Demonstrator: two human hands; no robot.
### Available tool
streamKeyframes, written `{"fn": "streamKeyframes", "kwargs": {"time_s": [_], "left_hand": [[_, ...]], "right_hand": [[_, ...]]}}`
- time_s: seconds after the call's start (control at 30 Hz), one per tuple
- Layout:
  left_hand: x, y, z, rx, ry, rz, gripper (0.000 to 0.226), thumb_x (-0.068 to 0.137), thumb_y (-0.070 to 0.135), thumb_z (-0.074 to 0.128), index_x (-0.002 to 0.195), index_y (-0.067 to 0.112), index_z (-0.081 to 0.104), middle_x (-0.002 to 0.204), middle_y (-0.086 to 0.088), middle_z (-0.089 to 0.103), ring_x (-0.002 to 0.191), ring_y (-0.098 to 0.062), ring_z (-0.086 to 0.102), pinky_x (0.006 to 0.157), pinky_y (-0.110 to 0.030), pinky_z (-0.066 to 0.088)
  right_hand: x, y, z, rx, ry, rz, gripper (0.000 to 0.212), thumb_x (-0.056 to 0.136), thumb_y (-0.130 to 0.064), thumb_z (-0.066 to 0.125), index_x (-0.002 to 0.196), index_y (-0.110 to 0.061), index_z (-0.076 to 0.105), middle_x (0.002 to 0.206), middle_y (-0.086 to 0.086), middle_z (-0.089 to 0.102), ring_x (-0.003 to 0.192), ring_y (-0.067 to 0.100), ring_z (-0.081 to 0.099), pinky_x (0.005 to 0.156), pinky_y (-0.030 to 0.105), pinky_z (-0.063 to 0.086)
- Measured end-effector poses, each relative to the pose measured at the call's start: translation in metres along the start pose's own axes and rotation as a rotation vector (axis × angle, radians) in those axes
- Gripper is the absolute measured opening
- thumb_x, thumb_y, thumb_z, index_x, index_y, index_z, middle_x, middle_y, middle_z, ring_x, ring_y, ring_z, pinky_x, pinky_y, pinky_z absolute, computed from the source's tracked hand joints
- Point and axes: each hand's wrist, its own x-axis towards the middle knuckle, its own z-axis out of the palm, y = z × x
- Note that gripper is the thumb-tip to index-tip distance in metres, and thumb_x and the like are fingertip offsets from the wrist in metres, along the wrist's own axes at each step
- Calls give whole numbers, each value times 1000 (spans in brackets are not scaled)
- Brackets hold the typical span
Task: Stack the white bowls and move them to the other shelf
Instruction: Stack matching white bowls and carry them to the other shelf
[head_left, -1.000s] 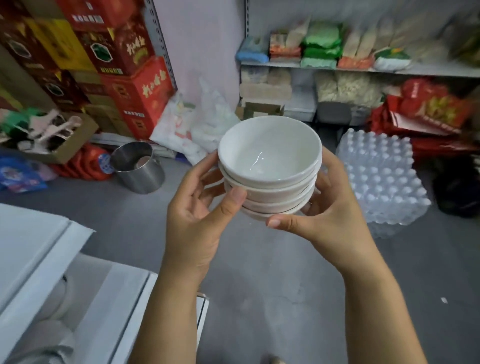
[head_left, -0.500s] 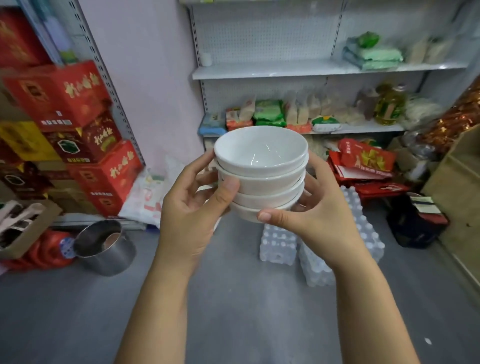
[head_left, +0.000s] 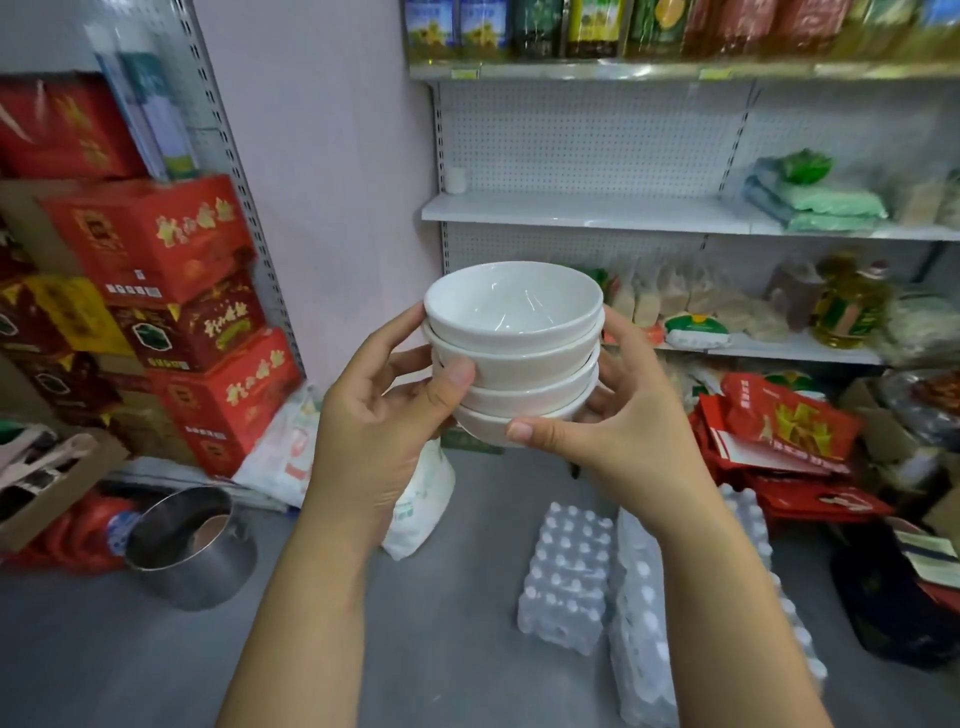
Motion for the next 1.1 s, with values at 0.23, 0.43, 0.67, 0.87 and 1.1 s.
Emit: {"fn": "streamKeyframes", "kwargs": {"time_s": [0.23, 0.43, 0.67, 0.87, 1.1], "left_hand": [[107, -34, -1, -13, -16, 0, 60, 71, 29, 84, 128, 37, 67, 112, 2, 76, 104, -16, 74, 88, -50, 62], [236, -47, -26, 13, -69, 24, 62, 66, 35, 83, 127, 40, 67, 113, -1, 73, 104, -17, 74, 89, -49, 61], [362, -75, -38, 40, -109, 26, 63, 68, 39, 83, 128, 42, 66, 117, -1, 73, 108, -15, 72, 89, -47, 61], [463, -117, -26, 47, -66, 16, 66, 66, 47, 81, 130, 40, 66, 117, -4, 73, 105, -15, 73, 86, -47, 62], [596, -159, 14, 41, -7, 68, 62, 66, 48, 79, 126, 41, 67, 111, -3, 74, 102, -16, 74, 83, -41, 63]], "right_hand": [[106, 45, 6, 0, -2, -19, 110, 55, -17, 98, 147, -39, 43, 139, -6, 64, 125, 15, 64, 104, 46, 54], [221, 76, 41, 32, 56, -80, 107, 53, -17, 98, 143, -41, 46, 133, -6, 67, 119, 14, 68, 100, 41, 57], [337, 120, 60, 51, 104, -55, 106, 52, -21, 101, 141, -44, 48, 134, -4, 67, 120, 17, 67, 99, 45, 58], [438, 170, 58, 57, 89, -26, 102, 57, -8, 97, 142, -36, 48, 131, -5, 69, 115, 11, 69, 98, 40, 58], [583, 220, 30, 39, 37, -58, 107, 55, -15, 96, 145, -37, 43, 131, -4, 69, 116, 11, 69, 100, 39, 58]]}}
